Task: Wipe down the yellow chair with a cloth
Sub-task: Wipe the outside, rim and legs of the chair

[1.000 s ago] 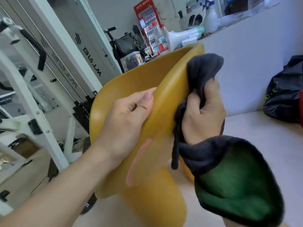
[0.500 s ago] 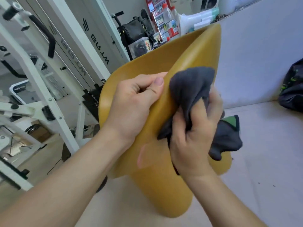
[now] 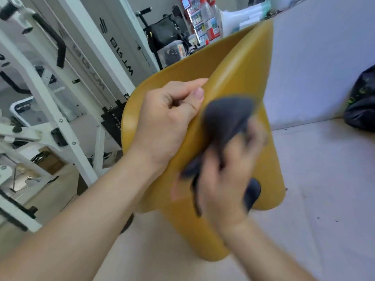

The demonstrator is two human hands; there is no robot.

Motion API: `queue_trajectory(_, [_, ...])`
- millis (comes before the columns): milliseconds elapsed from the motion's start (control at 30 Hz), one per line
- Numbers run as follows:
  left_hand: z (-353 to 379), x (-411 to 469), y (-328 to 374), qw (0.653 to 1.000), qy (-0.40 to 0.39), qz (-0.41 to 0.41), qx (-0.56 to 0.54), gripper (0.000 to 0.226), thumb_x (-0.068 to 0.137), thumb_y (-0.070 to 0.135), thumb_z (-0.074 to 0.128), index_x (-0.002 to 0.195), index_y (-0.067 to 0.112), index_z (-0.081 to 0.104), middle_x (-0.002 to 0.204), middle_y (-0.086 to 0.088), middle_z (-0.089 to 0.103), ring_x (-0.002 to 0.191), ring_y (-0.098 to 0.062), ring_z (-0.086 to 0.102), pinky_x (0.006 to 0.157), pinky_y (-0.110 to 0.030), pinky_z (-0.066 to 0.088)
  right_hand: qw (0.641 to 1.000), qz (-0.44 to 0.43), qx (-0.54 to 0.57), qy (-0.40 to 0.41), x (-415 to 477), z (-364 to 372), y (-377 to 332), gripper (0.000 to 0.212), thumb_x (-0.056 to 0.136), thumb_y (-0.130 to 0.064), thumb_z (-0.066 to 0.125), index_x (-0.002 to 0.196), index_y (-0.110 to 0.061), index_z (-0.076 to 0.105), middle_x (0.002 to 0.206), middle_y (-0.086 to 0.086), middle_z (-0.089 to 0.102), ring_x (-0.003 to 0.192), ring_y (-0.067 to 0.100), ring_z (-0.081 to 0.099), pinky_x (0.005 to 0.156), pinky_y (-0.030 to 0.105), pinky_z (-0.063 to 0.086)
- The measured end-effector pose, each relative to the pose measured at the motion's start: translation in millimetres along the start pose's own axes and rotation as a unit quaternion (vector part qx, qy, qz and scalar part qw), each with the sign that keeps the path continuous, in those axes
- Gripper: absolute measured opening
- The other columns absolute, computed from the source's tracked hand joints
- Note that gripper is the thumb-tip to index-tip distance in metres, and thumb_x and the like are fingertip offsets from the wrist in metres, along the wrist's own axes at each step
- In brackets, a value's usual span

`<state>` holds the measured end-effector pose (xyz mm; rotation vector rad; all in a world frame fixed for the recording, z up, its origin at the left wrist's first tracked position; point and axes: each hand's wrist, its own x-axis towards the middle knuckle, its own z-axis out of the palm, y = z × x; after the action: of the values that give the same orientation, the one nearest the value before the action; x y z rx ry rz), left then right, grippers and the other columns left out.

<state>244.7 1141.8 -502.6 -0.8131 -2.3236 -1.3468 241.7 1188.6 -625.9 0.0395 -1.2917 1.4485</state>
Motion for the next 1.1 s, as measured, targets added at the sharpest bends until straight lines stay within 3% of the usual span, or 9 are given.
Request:
queue_trajectory(133, [-2.0, -11.7, -4.9, 1.0, -0.013, 0.006, 0.023, 0.033, 0.085, 0.026, 0.056, 0.116, 0.021, 0.067, 0.113, -0.015, 0.066, 0.106, -0.029, 0.061, 0.099, -0.047, 0.046, 0.991, -0.11, 0.035, -0.068, -23.9, -7.3, 18.0, 0.015, 0.092, -0.021, 0.053, 0.106, -0.017, 0.058, 0.131, 0.017, 0.037, 0.122, 0.03, 0.046, 0.106, 0.035, 0.035])
queue_trajectory(233, [-0.8, -22.9, -7.4, 0.991, 0.002, 0.061, 0.118, 0.035, 0.088, 0.027, 0.054, 0.123, 0.03, 0.06, 0.101, -0.001, 0.061, 0.091, -0.012, 0.056, 0.089, -0.025, 0.048, 0.976, 0.158, 0.125, 0.086, 16.6, -10.1, 81.2, 0.02, 0.091, -0.024, 0.049, 0.107, -0.019, 0.059, 0.124, 0.024, 0.05, 0.113, 0.028, 0.053, 0.1, 0.043, 0.041])
queue_trajectory(333, [6.5, -25.7, -11.9, 0.972, 0.02, 0.125, 0.198, 0.038, 0.094, 0.021, 0.049, 0.132, 0.019, 0.053, 0.105, 0.012, 0.055, 0.095, 0.006, 0.051, 0.085, -0.01, 0.039, 0.858, 0.434, 0.242, 0.129, 20.2, 2.2, 131.7, 0.035, 0.098, -0.017, 0.042, 0.13, -0.008, 0.052, 0.108, 0.006, 0.061, 0.092, 0.017, 0.057, 0.086, 0.038, 0.044])
queue_trajectory(433, [9.5, -23.3, -15.9, 0.969, 0.036, 0.139, 0.204, 0.037, 0.096, 0.02, 0.048, 0.133, 0.016, 0.052, 0.119, 0.006, 0.058, 0.111, 0.001, 0.052, 0.095, -0.018, 0.041, 0.789, 0.526, 0.293, 0.123, 9.3, 6.3, 133.5, 0.04, 0.091, -0.032, 0.046, 0.131, -0.029, 0.053, 0.121, 0.006, 0.063, 0.107, 0.026, 0.06, 0.099, 0.047, 0.047])
queue_trajectory(500, [11.0, -23.0, -15.0, 0.969, 0.037, 0.134, 0.203, 0.037, 0.097, 0.021, 0.048, 0.133, 0.017, 0.052, 0.122, 0.007, 0.058, 0.116, -0.002, 0.053, 0.097, -0.022, 0.042, 0.829, 0.486, 0.26, 0.095, 6.1, -1.4, 102.5, 0.053, 0.081, -0.048, 0.05, 0.132, -0.033, 0.052, 0.136, 0.004, 0.055, 0.124, 0.026, 0.053, 0.107, 0.054, 0.04])
queue_trajectory(600, [16.1, -19.7, -8.9, 0.979, 0.03, 0.11, 0.172, 0.038, 0.095, 0.021, 0.049, 0.132, 0.017, 0.052, 0.123, 0.002, 0.059, 0.115, -0.006, 0.055, 0.089, -0.016, 0.045, 0.956, 0.216, 0.184, 0.068, 20.1, -12.7, 49.5, 0.049, 0.089, -0.045, 0.046, 0.129, -0.019, 0.057, 0.146, 0.011, 0.042, 0.136, 0.025, 0.038, 0.114, 0.047, 0.029])
queue_trajectory(667, [17.0, -18.4, -6.0, 0.98, 0.018, 0.103, 0.169, 0.038, 0.094, 0.021, 0.05, 0.131, 0.018, 0.053, 0.121, 0.001, 0.06, 0.113, -0.006, 0.055, 0.085, -0.012, 0.045, 0.986, 0.092, 0.13, 0.055, 27.7, -8.4, 47.1, 0.042, 0.095, -0.042, 0.045, 0.127, -0.017, 0.058, 0.143, 0.022, 0.041, 0.135, 0.033, 0.037, 0.114, 0.049, 0.027])
queue_trajectory(867, [23.0, -19.3, -10.2, 0.962, 0.03, 0.144, 0.232, 0.038, 0.097, 0.018, 0.046, 0.135, 0.013, 0.049, 0.11, 0.013, 0.053, 0.101, 0.01, 0.049, 0.087, -0.009, 0.037, 0.862, 0.445, 0.227, 0.089, 4.0, 6.9, 151.4, 0.042, 0.101, -0.045, 0.037, 0.133, -0.022, 0.05, 0.128, 0.003, 0.061, 0.118, 0.018, 0.056, 0.107, 0.047, 0.04])
queue_trajectory(1100, [30.5, -4.5, -10.5, 0.974, 0.026, 0.119, 0.19, 0.04, 0.096, 0.024, 0.049, 0.134, 0.013, 0.051, 0.112, 0.009, 0.057, 0.108, -0.008, 0.054, 0.096, -0.031, 0.045, 0.792, 0.564, 0.235, 0.001, -32.3, -4.7, 129.7, 0.043, 0.101, -0.042, 0.038, 0.143, -0.03, 0.04, 0.139, -0.007, 0.051, 0.128, 0.018, 0.048, 0.11, 0.045, 0.038])
